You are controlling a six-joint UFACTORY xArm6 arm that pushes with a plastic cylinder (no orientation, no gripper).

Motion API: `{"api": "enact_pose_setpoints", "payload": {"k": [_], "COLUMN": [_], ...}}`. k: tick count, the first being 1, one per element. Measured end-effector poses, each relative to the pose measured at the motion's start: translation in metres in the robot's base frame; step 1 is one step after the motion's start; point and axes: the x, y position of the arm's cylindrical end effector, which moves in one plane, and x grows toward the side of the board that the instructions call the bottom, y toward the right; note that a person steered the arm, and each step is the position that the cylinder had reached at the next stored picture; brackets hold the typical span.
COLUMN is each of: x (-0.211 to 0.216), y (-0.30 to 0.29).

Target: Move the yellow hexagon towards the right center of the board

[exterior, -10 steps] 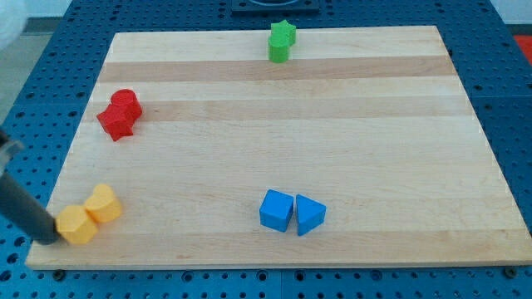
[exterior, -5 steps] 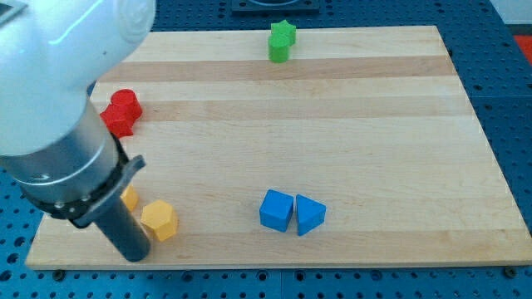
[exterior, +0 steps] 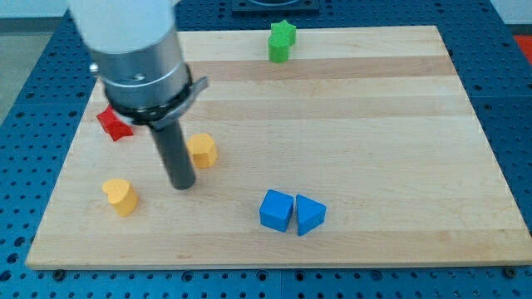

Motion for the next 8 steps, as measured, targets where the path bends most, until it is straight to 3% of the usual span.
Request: {"api": "enact_pose_setpoints", "payload": {"k": [1, 2, 4, 5, 7, 8], "x": [-0.022, -0.043, -0.060, -0.089, -0.110, -0.136], "y": [-0.013, 0.021, 0.159, 0.196, 0.154, 0.176]}}
